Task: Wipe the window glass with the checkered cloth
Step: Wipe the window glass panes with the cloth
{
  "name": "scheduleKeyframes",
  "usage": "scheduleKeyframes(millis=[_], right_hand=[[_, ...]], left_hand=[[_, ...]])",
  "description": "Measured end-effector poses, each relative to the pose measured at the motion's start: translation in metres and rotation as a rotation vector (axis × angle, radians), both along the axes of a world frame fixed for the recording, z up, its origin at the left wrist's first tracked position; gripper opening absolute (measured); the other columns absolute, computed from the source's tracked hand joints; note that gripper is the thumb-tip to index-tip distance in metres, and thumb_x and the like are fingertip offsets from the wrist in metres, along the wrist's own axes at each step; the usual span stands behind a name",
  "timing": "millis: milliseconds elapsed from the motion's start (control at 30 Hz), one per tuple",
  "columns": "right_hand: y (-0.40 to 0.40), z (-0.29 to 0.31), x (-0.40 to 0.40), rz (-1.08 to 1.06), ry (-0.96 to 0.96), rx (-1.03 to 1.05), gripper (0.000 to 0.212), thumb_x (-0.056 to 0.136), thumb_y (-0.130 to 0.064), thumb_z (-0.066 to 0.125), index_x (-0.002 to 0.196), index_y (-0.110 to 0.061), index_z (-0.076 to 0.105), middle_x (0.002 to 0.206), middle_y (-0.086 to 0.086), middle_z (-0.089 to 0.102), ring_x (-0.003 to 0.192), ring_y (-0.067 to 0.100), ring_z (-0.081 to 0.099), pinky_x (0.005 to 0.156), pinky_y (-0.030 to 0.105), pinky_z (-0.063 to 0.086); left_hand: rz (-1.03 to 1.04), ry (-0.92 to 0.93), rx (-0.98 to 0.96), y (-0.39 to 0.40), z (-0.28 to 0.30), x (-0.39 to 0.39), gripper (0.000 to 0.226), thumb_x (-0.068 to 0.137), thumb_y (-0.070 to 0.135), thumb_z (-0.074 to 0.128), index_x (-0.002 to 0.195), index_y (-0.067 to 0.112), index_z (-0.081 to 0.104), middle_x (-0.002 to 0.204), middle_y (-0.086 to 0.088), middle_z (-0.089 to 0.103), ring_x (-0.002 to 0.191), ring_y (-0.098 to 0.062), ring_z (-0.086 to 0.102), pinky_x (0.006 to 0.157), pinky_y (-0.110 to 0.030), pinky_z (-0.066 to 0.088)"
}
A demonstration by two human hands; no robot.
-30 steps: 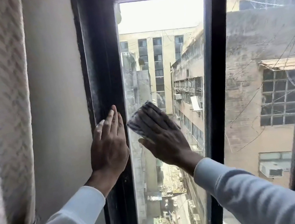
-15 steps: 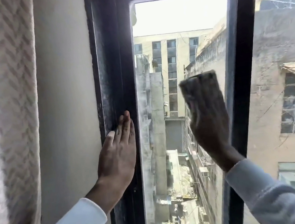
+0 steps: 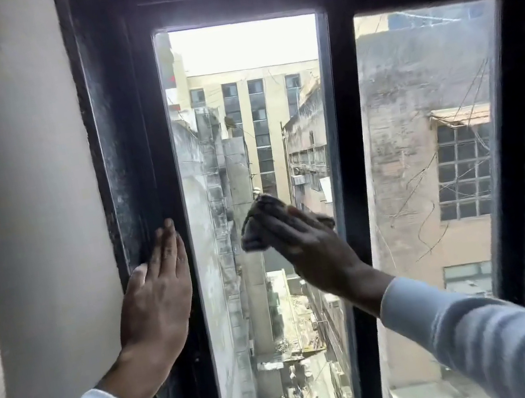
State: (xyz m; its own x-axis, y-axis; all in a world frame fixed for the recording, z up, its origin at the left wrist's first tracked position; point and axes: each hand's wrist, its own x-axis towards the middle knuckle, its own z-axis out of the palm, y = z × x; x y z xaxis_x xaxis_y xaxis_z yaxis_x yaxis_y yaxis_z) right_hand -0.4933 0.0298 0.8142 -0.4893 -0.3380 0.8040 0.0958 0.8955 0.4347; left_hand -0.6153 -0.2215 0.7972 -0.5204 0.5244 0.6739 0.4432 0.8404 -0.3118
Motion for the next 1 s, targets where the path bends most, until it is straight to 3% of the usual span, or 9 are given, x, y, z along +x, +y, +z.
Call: scheduleKeyframes(millis=[67,133,267,400,467,600,767,900,1000], right_hand=[[0.018,0.046,0.0,-0.046,0.158,-0.215,0.093,0.095,0.024,0.048,0.177,-0.017,0.032,0.188,0.009,0.025,0.176,0.028,0.022,0.145,0.034,0.008],[0.008,0.044,0.005,-0.093,0.294,-0.442,0.096,0.094,0.024,0.048,0.178,-0.017,0.028,0.19,0.008,0.018,0.177,0.026,0.016,0.146,0.033,0.009],[-0.035,0.005,-0.018,0.116,-0.079,-0.046,0.084,0.099,0.022,0.045,0.175,-0.012,0.034,0.187,0.011,0.024,0.177,0.027,0.017,0.143,0.047,0.024],[-0.041,0.106,-0.05,0.147,0.24,-0.262,0.08,0.103,0.021,0.046,0.174,-0.018,0.04,0.186,0.011,0.03,0.176,0.028,0.023,0.141,0.047,0.03],[-0.045,0.086,-0.049,0.114,0.35,-0.39,0.077,0.105,0.016,0.049,0.172,-0.023,0.044,0.186,0.008,0.029,0.177,0.027,0.019,0.142,0.048,0.029],[-0.04,-0.008,-0.042,0.144,-0.216,0.27,0.062,0.107,0.008,0.056,0.16,-0.023,0.061,0.178,0.008,0.047,0.171,0.027,0.031,0.141,0.046,0.023],[-0.002,0.028,-0.035,0.097,0.245,-0.369,0.089,0.102,0.018,0.052,0.173,-0.033,0.038,0.189,-0.001,0.02,0.178,0.022,0.014,0.139,0.055,0.036],[0.001,-0.055,-0.013,0.165,-0.198,0.09,0.068,0.105,0.009,0.055,0.165,-0.025,0.056,0.18,0.002,0.044,0.174,0.024,0.029,0.135,0.052,0.041],[0.019,-0.03,0.001,0.122,-0.069,-0.074,0.067,0.104,0.009,0.049,0.164,-0.021,0.057,0.177,0.003,0.049,0.17,0.024,0.037,0.133,0.053,0.044]], left_hand=[[-0.004,-0.013,0.018,0.0,0.0,0.002,0.094,0.109,0.01,0.053,0.168,-0.003,-0.019,0.176,-0.023,-0.032,0.173,-0.028,-0.001,0.128,-0.038,0.035],[-0.01,-0.043,0.028,0.001,0.0,0.005,0.095,0.108,0.008,0.055,0.169,-0.003,-0.018,0.176,-0.023,-0.032,0.172,-0.028,-0.001,0.126,-0.037,0.039],[-0.077,-0.112,0.119,0.008,0.002,0.011,0.09,0.101,-0.013,0.044,0.17,-0.004,-0.013,0.177,-0.022,-0.03,0.172,-0.028,0.0,0.119,-0.033,0.049],[-0.181,-0.13,0.249,0.013,-0.004,0.007,0.09,0.103,-0.012,0.052,0.172,-0.001,-0.005,0.18,-0.017,-0.025,0.172,-0.027,0.0,0.137,-0.034,0.027],[-0.244,-0.146,0.281,0.005,-0.002,0.005,0.098,0.102,-0.007,0.062,0.173,0.003,-0.004,0.181,-0.011,-0.024,0.173,-0.022,0.0,0.138,-0.029,0.018],[-0.35,-0.19,0.326,-0.001,0.0,0.003,0.095,0.096,-0.023,0.05,0.174,0.008,0.005,0.184,-0.004,-0.016,0.172,-0.019,0.002,0.138,-0.032,0.021],[-0.351,-0.17,0.37,0.002,-0.001,0.001,0.099,0.097,-0.016,0.062,0.175,0.01,0.006,0.184,-0.001,-0.013,0.172,-0.017,0.004,0.136,-0.026,0.016],[-0.358,-0.178,0.424,0.005,0.006,0.005,0.087,0.094,-0.023,0.055,0.171,0.004,0.024,0.184,-0.004,0.012,0.171,-0.023,0.018,0.136,-0.031,0.017],[-0.35,-0.166,0.454,0.007,0.009,0.006,0.081,0.09,-0.028,0.053,0.165,-0.004,0.037,0.178,-0.013,0.031,0.167,-0.03,0.032,0.135,-0.037,0.025]])
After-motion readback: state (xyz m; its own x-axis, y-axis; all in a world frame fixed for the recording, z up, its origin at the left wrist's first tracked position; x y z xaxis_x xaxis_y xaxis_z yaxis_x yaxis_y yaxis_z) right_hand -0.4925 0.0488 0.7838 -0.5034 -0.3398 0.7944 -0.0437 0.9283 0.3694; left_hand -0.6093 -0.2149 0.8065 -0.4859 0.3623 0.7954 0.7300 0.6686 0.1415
